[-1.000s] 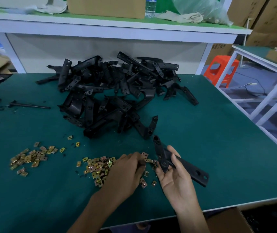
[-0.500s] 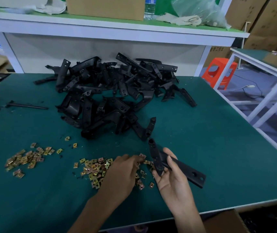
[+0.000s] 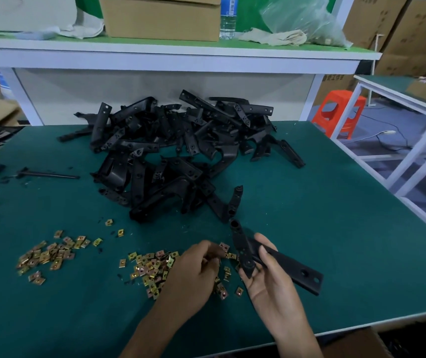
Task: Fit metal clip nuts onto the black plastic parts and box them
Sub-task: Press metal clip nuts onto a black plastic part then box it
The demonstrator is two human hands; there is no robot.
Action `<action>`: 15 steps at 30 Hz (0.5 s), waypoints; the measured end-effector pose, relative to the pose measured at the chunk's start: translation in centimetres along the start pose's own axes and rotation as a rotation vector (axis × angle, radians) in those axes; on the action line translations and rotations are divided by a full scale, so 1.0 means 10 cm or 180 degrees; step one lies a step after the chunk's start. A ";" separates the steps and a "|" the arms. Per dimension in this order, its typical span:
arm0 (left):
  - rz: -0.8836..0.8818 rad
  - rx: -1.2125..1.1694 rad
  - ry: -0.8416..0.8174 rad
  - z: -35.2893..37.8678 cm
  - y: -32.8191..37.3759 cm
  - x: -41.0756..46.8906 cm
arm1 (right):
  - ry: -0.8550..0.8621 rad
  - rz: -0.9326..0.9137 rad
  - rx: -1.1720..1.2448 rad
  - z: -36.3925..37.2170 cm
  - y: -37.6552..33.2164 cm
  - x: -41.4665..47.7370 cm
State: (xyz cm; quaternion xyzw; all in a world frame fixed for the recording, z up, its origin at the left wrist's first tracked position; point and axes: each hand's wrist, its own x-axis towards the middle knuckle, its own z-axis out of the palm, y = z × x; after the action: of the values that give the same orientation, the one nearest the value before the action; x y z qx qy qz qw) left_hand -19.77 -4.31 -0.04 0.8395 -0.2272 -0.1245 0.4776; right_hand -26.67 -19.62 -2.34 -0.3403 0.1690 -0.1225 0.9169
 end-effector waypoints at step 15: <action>-0.0408 -0.0952 -0.0332 -0.07 0.10 -0.07 | -0.0083 -0.0079 -0.0070 -0.02 0.00 0.02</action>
State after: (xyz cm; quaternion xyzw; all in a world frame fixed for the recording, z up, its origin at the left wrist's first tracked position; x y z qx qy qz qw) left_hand -20.33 -3.93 1.15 0.7643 -0.1766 -0.2305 0.5759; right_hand -26.56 -19.79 -2.54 -0.3540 0.1542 -0.1276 0.9136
